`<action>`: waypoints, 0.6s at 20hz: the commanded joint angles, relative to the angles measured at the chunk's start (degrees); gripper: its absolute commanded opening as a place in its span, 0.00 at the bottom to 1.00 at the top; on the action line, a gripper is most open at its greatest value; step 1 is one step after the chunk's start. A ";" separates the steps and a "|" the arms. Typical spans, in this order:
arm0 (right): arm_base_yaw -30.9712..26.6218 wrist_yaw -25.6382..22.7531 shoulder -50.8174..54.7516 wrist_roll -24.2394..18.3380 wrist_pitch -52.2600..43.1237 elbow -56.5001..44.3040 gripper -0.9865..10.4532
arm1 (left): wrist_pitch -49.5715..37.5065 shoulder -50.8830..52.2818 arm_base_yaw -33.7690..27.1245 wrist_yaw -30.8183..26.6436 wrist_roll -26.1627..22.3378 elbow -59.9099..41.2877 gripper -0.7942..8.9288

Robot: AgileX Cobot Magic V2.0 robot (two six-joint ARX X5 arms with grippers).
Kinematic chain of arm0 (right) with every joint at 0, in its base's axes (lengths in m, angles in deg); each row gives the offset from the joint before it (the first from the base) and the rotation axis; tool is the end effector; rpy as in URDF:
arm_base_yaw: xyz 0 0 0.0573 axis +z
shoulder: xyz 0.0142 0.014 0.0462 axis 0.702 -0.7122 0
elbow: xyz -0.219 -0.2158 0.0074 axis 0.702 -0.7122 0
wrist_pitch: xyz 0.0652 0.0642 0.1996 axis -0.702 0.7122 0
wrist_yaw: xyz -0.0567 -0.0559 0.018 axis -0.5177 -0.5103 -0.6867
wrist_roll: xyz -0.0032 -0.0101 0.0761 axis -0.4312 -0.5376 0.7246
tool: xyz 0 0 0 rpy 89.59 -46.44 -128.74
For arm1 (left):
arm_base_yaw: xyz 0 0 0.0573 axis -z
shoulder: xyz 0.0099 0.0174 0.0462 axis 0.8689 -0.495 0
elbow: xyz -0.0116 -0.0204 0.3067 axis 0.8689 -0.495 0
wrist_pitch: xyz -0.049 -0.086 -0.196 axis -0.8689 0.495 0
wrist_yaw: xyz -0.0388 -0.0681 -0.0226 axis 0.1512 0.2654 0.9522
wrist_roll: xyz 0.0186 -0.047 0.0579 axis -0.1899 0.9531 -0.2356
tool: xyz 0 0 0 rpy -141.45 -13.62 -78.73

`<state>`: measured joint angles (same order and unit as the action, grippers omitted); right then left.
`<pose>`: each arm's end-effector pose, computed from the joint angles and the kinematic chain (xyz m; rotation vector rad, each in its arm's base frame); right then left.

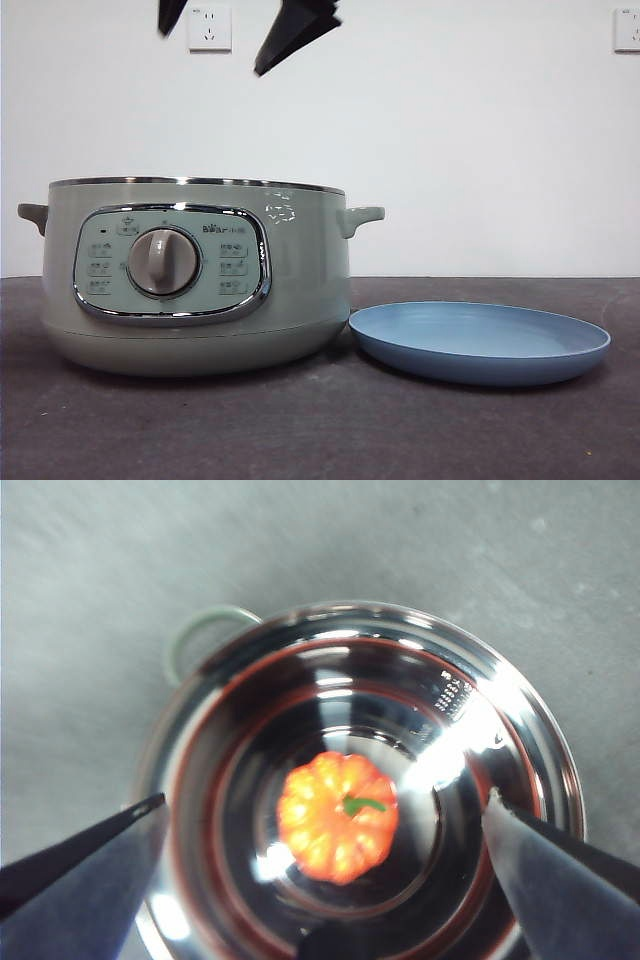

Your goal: Take the pumpkin out from the steamer,put the pumpkin in the blue plate,close the lid

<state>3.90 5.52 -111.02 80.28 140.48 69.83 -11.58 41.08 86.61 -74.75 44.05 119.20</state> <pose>0.2801 0.3180 0.3810 -0.4322 0.7587 0.8479 0.0755 0.0026 0.4186 0.3355 0.3978 0.1326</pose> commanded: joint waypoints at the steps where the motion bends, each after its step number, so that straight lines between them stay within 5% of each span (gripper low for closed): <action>1: 0.79 -1.53 -4.22 -2.73 0.33 0.85 0.56 | -2.43 0.76 0.02 -0.76 -0.72 0.28 0.07; 12: 0.22 -0.94 -18.64 -3.23 -1.25 0.85 0.56 | -2.19 0.74 0.02 -0.39 -0.70 0.28 0.07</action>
<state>3.92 4.48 -128.98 77.35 139.41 70.62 -11.58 41.14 86.59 -74.60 44.05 119.20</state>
